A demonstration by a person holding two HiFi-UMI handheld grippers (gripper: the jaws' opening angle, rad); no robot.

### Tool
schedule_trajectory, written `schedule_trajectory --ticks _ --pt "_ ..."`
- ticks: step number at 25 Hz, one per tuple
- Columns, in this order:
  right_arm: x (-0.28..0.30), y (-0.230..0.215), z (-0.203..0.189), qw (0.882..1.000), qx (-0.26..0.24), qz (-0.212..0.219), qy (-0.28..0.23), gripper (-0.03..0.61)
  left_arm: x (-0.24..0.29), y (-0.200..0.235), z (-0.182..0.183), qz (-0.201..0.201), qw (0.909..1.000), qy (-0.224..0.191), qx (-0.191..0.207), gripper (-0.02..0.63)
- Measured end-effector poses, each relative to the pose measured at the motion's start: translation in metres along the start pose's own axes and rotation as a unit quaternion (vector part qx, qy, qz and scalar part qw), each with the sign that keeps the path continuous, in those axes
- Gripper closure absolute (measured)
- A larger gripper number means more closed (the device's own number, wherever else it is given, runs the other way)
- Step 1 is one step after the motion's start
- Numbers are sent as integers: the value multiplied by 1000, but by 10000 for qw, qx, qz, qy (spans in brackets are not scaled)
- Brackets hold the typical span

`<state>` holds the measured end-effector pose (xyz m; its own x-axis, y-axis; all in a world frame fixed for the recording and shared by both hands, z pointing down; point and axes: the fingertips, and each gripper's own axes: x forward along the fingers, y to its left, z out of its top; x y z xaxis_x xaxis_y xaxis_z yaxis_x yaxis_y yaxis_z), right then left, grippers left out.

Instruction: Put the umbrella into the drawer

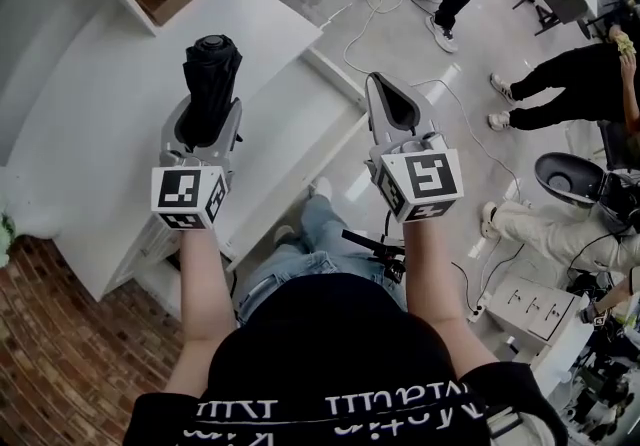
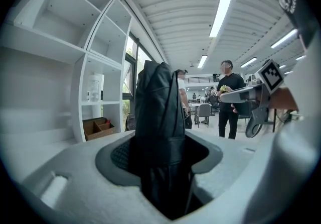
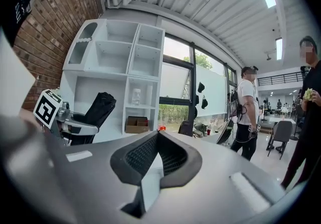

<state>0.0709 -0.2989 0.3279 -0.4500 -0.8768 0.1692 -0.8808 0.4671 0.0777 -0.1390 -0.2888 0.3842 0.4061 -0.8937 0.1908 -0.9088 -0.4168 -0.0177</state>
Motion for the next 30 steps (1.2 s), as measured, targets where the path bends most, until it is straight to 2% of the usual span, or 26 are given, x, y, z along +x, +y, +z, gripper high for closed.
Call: schedule_trajectory --ticks 8,15,24,30 --pt "21 -8 -27 9995 145 115 255 569 28 -13 -48 -158 9976 669 -30 373" --pt "37 -8 -44 9986 232 184 442 569 42 -21 -94 -331 9914 1256 -191 373" --pt "48 -8 -64 9970 244 267 678 569 52 -38 -150 -599 9788 1921 -391 373" --pt "52 -9 -72 9962 187 316 795 569 60 -48 -185 -778 9657 2447 -401 373"
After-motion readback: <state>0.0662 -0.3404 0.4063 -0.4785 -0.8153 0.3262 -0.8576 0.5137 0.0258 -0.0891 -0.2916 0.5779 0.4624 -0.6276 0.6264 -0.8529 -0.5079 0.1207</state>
